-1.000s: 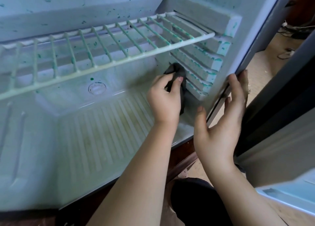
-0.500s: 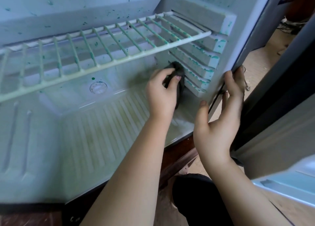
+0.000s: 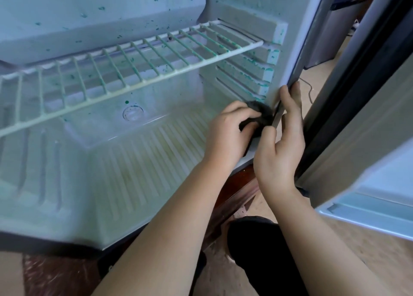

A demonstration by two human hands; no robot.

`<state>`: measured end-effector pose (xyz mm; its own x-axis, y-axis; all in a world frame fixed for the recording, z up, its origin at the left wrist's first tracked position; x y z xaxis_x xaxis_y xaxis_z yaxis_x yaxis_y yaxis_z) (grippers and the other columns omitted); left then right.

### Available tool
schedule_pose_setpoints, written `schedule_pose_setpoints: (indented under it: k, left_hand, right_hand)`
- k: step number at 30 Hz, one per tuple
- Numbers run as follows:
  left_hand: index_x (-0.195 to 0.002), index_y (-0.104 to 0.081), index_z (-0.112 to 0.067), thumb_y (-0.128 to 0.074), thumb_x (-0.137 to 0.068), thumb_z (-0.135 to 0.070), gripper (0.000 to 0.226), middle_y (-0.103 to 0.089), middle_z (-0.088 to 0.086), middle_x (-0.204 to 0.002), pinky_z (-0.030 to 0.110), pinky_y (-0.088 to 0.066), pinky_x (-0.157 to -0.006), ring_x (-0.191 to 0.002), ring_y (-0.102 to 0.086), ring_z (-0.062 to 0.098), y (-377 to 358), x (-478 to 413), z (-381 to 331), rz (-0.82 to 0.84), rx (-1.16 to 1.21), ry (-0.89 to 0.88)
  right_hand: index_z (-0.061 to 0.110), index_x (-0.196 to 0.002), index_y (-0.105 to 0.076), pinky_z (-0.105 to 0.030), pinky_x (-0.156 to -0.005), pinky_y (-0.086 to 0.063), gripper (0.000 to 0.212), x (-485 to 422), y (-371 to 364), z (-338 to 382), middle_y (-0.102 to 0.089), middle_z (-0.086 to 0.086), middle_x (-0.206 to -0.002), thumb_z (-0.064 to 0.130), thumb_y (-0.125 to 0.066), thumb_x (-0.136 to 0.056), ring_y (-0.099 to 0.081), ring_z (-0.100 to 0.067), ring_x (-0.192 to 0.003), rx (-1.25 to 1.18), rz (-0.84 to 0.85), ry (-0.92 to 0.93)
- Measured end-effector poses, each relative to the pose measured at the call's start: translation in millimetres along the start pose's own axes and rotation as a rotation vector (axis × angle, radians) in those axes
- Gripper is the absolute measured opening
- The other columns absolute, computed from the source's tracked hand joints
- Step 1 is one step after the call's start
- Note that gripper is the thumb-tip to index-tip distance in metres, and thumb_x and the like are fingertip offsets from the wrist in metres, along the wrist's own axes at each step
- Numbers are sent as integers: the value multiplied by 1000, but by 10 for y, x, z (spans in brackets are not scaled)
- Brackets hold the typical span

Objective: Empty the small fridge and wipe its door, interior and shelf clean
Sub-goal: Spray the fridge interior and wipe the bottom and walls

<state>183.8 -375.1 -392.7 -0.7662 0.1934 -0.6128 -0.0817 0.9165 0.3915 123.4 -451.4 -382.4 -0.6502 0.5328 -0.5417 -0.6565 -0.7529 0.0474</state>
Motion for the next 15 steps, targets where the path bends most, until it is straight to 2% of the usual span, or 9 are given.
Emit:
schedule_pose_setpoints:
  k: [2,5,8,11,15]
  left_hand:
    - [-89,-75,-8,-71,-77,0,15,-68,3,-91,23,-49,-75,-83,-64,15,77,8,0,48,-58,8]
    - [-87,-74,-16,-73,-81,-16,6,-70,0,-85,32,-52,-75,-80,-66,19,332,50,62,27,-118,235]
    - [-76,-67,-24,-74,-83,-23,10,-64,-14,-70,21,-47,-67,-72,-64,11,704,131,71,-59,-98,446]
    - [-74,-64,-31,-74,-83,-29,14,-63,-17,-72,15,-43,-65,-71,-60,0,947,177,-5,-51,-108,507]
    - [-79,-70,-21,-73,-83,-33,14,-69,-7,-76,22,-46,-66,-73,-64,8,1063,155,8,-54,-110,589]
  right_hand:
    - [-1,-138,-43,-16,-113,-23,63,5,-3,-16,-28,-11,-154,-19,-30,-79,-23,1,-140,-4,-26,-16]
    - [4,-131,-50,-35,-116,-29,51,70,-7,-12,-37,-6,-150,-9,-36,-84,-28,-4,-141,39,-91,-36]
    - [6,-117,-55,-42,-106,-38,36,208,-34,47,-50,-4,-133,-8,-44,-85,-44,-16,-129,103,-110,88]
    - [9,-106,-59,-33,-94,-44,25,308,-96,40,-58,3,-109,-2,-48,-87,-54,-14,-108,139,36,146]
    - [12,-100,-64,-13,-87,-38,14,376,-206,-31,-59,10,-96,14,-54,-91,-55,-10,-97,193,297,145]
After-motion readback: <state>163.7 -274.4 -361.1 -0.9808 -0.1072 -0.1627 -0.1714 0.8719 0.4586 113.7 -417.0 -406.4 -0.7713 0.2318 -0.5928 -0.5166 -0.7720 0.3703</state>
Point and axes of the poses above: each hand's wrist, its own x-axis away from the middle knuckle, its own y-axis out of the back of the hand, z = x × y, the point moved 2 cm from there along -x, towards the middle knuckle
